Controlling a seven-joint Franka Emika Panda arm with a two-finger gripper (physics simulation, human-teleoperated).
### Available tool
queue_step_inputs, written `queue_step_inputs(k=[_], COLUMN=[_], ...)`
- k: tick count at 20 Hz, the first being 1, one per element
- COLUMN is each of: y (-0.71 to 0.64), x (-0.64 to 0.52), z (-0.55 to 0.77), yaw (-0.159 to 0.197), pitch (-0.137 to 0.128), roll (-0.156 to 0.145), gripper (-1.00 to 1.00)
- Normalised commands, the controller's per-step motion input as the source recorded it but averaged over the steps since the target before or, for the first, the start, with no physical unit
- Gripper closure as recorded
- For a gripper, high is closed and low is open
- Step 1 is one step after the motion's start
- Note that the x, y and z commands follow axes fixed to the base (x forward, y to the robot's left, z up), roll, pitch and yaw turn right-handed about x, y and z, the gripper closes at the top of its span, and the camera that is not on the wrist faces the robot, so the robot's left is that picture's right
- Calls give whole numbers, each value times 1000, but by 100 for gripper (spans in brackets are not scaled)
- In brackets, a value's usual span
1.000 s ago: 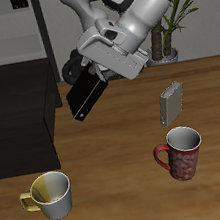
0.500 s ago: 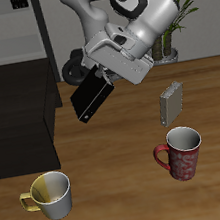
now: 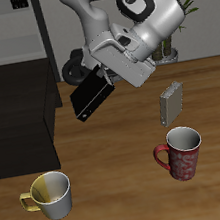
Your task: Place the black book in the top region of the shelf
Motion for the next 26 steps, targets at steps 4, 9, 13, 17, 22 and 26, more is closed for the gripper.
queue_step_inputs(k=[4, 9, 13, 17, 22, 26], y=[-64, -88, -79, -128, -76, -204], x=[29, 24, 65, 31, 45, -14], z=[-9, -70, -63, -64, -122, -165], yaw=[-11, -19, -1, 3, 7, -17], pitch=[14, 5, 16, 13, 20, 12], roll=[-41, -50, -15, -15, -2, -40], gripper=[100, 100, 100, 100, 100, 100])
